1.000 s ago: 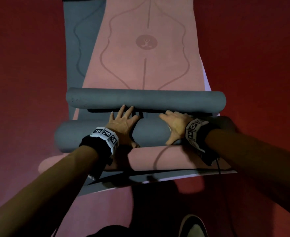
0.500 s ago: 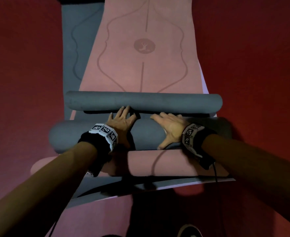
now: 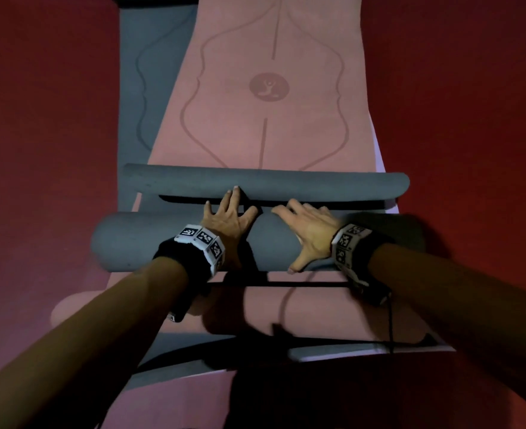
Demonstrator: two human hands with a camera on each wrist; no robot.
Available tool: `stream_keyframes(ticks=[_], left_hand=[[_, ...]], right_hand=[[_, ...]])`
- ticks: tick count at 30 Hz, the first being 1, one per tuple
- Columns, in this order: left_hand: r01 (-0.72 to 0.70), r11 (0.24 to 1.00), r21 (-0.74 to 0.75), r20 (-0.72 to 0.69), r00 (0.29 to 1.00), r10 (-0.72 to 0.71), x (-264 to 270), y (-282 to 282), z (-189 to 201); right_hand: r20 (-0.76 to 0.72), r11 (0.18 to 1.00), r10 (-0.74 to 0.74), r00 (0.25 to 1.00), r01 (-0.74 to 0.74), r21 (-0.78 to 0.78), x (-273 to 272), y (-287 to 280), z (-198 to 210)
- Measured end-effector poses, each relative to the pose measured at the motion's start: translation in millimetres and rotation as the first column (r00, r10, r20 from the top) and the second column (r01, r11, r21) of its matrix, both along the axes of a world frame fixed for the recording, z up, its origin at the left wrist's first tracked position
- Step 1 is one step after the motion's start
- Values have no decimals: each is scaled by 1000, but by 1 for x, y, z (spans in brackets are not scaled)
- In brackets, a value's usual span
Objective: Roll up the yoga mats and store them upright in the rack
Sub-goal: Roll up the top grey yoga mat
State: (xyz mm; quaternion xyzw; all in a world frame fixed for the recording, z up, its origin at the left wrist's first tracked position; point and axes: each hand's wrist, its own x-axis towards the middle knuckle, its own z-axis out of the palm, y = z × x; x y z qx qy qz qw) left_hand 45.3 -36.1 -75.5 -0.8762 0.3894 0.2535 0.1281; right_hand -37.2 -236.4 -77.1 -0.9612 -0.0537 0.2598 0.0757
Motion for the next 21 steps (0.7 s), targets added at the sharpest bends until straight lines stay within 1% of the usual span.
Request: stream_keyframes(ticks=[3,5,9,12,14,16,20,21], left_hand=[[58,996,-67,159,986,-47,-16,0,-7],[52,995,-90,180,983,-35,-22,-2,-10],[21,996,-90,110,994,-11,-16,-3,-4],[31,996,-86,80,996,-24,-22,1,-1],[12,996,-92,70,998,-5,-29,4,-3],[3,995,-97,54,999,2,-35,4,-3],[7,998,-60,-76,997,-12,-44,10,-2],[15,998,-61,-90,996,-21,-45,12,-3]], right_hand=[[-23,994,-56,998,58,96,12,-3,7],[-28,991,-83,996,85,107,11,-2,9],[-69,985,-110,991,118,123,9,-1,13],[-97,985,-113,989,124,122,2,1,15],[-88,989,-100,991,108,102,-6,4,12],[-122,988,-106,987,119,101,-10,5,13],[-206,978,-108,973,141,154,-20,8,8],[-220,974,-112,969,150,167,-23,9,6]])
